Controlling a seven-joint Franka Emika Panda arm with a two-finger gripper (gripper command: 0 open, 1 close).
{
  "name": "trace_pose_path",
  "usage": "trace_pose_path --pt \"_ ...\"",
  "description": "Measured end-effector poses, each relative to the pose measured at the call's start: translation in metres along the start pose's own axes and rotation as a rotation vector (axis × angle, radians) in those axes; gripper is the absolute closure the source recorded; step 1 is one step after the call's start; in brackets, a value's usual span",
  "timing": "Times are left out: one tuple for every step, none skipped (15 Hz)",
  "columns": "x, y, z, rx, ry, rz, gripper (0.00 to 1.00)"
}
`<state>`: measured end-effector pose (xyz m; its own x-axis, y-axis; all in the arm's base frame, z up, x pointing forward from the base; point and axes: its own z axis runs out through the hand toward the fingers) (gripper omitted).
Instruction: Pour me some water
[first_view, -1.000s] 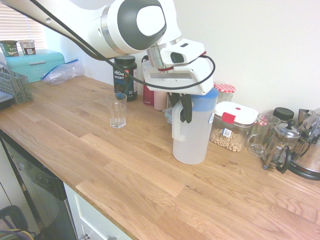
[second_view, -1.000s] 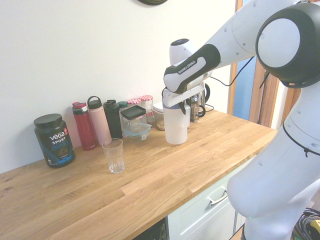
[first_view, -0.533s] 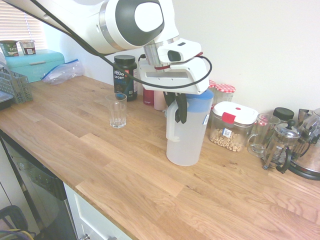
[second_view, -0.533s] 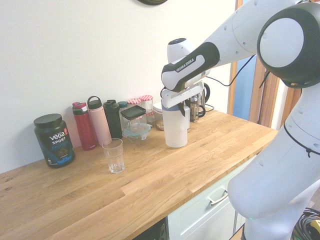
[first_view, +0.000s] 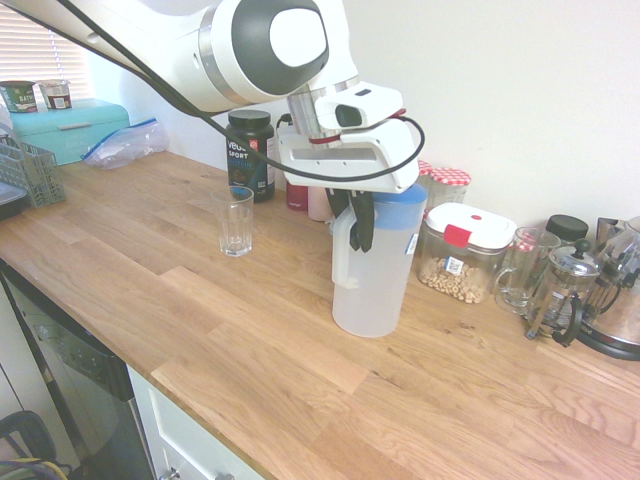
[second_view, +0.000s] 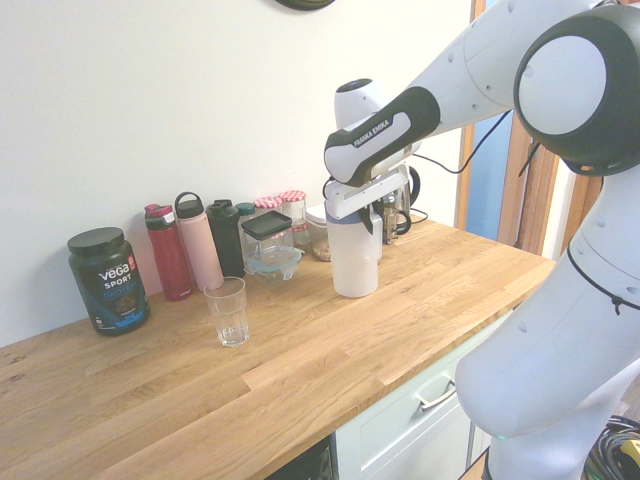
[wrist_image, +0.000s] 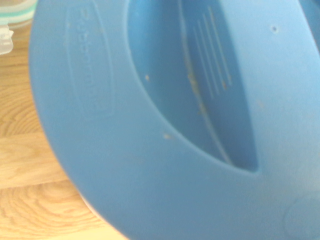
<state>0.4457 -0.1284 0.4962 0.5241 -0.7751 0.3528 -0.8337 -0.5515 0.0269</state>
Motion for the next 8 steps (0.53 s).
trace_pose_path --pt "0.000 0.001 0.000 -0.003 -0.002 0.002 0.00" --pt "0.000 0.003 0.000 -0.005 -0.003 0.004 0.00" --pt "-0.001 0.005 -0.001 -0.008 -0.006 0.007 0.00" --pt "-0.002 0.009 -0.001 -0.010 -0.016 0.012 0.00" --pt "-0.004 0.013 -0.002 -0.004 -0.031 0.015 0.00" --pt "-0.009 0.019 -0.002 0.011 -0.051 0.013 0.00" --pt "-0.014 0.025 -0.002 0.034 -0.079 0.008 0.00" --pt "-0.021 0.032 -0.003 0.062 -0.108 -0.001 0.00"
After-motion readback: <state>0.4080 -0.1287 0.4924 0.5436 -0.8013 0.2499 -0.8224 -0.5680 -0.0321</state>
